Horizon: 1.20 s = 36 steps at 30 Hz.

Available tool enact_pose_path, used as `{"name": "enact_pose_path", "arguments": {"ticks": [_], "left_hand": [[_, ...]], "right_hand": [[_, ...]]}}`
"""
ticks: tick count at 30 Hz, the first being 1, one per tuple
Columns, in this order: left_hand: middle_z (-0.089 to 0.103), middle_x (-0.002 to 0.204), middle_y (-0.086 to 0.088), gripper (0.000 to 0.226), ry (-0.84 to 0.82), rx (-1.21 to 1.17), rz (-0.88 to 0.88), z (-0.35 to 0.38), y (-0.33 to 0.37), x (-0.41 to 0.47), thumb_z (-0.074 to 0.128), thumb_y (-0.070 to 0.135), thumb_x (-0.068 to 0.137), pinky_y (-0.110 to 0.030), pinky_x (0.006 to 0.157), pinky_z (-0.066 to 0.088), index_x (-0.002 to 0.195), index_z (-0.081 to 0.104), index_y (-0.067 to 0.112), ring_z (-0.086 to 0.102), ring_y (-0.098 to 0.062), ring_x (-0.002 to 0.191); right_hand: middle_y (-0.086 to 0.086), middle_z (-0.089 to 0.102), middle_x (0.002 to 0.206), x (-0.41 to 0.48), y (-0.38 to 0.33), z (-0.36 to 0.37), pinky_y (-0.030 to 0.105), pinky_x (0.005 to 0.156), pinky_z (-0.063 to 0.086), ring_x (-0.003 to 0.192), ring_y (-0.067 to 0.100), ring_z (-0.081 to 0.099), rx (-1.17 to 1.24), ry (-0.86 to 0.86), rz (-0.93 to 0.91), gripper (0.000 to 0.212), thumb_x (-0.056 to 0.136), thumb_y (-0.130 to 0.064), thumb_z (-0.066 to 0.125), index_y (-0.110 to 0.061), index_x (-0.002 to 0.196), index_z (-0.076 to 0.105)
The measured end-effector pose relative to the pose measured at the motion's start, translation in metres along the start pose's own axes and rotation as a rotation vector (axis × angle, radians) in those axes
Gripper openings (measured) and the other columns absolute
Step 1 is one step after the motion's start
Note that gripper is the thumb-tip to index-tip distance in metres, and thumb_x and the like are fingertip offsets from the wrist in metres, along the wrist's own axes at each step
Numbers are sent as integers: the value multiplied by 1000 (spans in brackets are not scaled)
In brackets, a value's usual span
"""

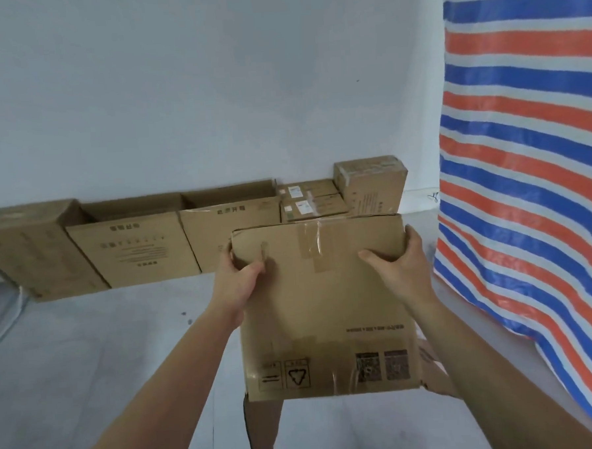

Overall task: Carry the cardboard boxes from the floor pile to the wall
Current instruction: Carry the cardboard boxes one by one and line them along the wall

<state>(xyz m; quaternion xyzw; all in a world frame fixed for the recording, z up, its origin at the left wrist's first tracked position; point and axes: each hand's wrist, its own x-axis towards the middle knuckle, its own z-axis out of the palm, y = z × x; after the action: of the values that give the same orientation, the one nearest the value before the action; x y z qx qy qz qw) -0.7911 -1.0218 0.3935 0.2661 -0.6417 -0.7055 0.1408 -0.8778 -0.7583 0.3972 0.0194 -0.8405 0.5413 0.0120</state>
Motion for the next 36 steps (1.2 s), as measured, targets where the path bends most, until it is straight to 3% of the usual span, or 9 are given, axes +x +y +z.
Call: {"name": "enact_pose_path", "arguments": {"ticks": [4,8,12,15,20,26,29,32,36], "left_hand": [[57,120,-5,62,6,26,-50,39,9,104,69,14,87,-43,95,50,140,38,13,57,-22,106],[61,121,-2,57,-52,94,-48,97,13,211,70,18,86,-48,95,53,137,47,18,61,-24,106],[65,115,1,43,-75,147,-42,156,25,320,70,16,87,-45,89,55,127,54,20,64,-22,102],[58,115,8,52,-68,135,-25,188,43,386,70,12,90,-33,79,51,133,44,24,59,-15,99],[50,135,-2,76,-16,149,-36,213,59,483,70,12,90,-32,79,50,151,25,22,55,-19,107],[47,144,-1,77,-10,213,-8,244,66,621,71,15,89,-47,104,47,152,28,20,52,-23,123],[49,143,0,71,-48,249,-8,266,54,680,69,16,89,-48,103,48,150,33,21,52,-23,125],[41,150,-2,71,-189,488,25,284,31,734,67,26,87,-50,107,44,150,34,26,43,-25,135],[22,160,-2,69,-432,747,-55,296,-4,772,58,47,91,-49,117,30,152,31,27,26,-27,145]], "right_hand": [[-6,50,138,95,5,14,25,86,43,116,10,50,6,64,18,87,81,-43,81,-24,151,33],[0,45,148,216,24,35,37,103,39,133,23,47,-76,82,29,93,81,-55,75,-25,156,28],[-1,42,153,341,30,55,45,108,42,134,25,48,-67,79,41,92,82,-53,75,-27,154,25],[2,50,145,420,20,71,40,100,47,124,26,56,-62,92,64,90,79,-49,79,-22,148,27],[1,56,137,528,-4,98,41,101,48,120,24,58,-110,63,58,83,78,-47,80,-19,142,35],[1,54,142,651,-4,135,43,108,44,129,23,52,-201,88,11,80,82,-48,77,-19,148,42],[3,39,157,695,17,163,48,117,33,143,26,39,-320,36,39,90,86,-50,73,-21,158,28],[10,21,166,730,46,205,53,123,12,153,27,17,-597,-140,137,88,93,-54,62,-23,161,15],[7,5,169,738,73,237,48,125,7,156,25,0,-737,-313,174,74,101,-56,44,-27,162,14]]}}
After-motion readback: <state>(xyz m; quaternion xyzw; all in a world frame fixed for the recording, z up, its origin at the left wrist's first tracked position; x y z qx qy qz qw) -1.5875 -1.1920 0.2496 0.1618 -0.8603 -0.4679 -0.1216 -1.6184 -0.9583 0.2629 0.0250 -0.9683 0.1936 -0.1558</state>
